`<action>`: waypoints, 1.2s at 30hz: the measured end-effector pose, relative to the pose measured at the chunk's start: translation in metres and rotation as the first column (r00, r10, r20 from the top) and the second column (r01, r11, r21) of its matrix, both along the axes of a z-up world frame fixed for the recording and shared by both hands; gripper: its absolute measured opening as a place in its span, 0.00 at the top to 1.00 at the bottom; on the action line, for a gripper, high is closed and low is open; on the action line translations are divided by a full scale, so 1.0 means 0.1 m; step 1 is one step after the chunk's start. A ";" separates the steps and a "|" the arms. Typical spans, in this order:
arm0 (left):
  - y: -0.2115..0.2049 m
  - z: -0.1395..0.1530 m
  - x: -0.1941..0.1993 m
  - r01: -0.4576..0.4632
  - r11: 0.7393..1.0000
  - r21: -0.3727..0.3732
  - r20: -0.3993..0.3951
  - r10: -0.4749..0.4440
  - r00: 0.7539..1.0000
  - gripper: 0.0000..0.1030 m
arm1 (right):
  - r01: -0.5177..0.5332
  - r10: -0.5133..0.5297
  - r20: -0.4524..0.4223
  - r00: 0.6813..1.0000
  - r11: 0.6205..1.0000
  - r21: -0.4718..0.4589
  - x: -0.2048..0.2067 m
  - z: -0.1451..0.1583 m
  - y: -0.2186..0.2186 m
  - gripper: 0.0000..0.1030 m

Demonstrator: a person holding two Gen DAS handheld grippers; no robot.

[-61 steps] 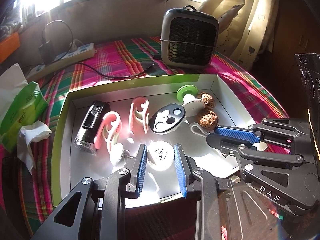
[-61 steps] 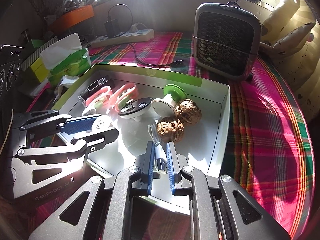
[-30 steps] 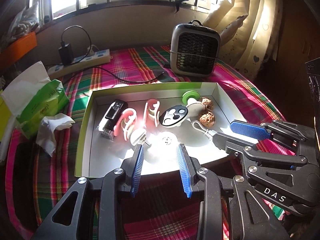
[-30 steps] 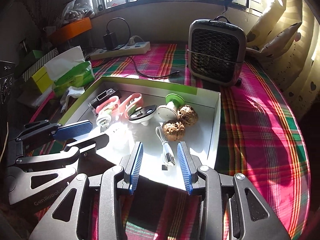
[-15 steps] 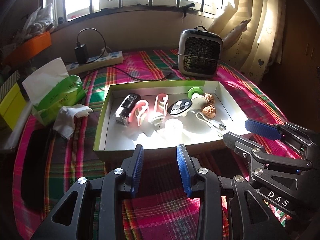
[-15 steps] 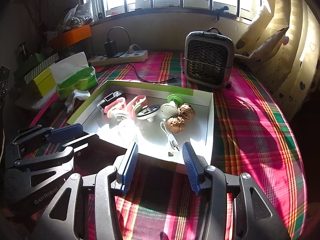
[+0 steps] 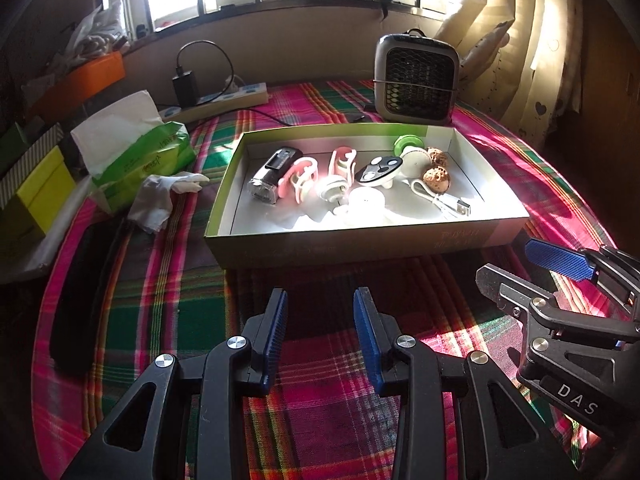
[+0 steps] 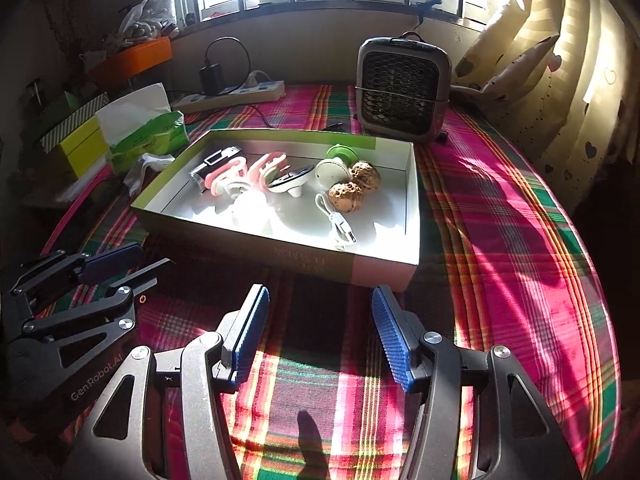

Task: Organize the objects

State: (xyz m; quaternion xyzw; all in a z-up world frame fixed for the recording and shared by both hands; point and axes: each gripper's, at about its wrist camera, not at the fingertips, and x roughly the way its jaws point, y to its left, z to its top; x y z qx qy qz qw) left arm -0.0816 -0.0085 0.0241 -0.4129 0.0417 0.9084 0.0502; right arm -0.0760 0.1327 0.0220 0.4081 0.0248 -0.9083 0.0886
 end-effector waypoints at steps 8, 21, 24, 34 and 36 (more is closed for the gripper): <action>0.01 -0.10 0.05 -0.016 1.000 -0.001 0.027 0.016 1.000 0.69 | 0.030 -0.031 0.041 0.999 0.999 0.019 0.05 -0.14 0.05 0.40; 0.03 -0.17 0.06 -0.034 0.999 0.015 0.030 0.033 0.999 0.64 | 0.075 -0.077 0.061 0.995 0.996 0.047 0.05 -0.23 0.12 0.32; 0.04 -0.17 0.06 -0.038 0.999 0.007 0.027 0.037 0.999 0.63 | 0.091 -0.094 0.062 0.994 0.995 0.047 0.04 -0.24 0.15 0.26; 0.05 -0.18 0.05 -0.040 0.999 0.010 0.028 0.040 0.999 0.59 | 0.101 -0.104 0.065 0.992 0.994 0.047 0.03 -0.25 0.16 0.23; 0.06 -0.18 0.05 -0.040 0.999 0.009 0.028 0.040 0.999 0.59 | 0.102 -0.105 0.066 0.992 0.994 0.046 0.03 -0.25 0.16 0.22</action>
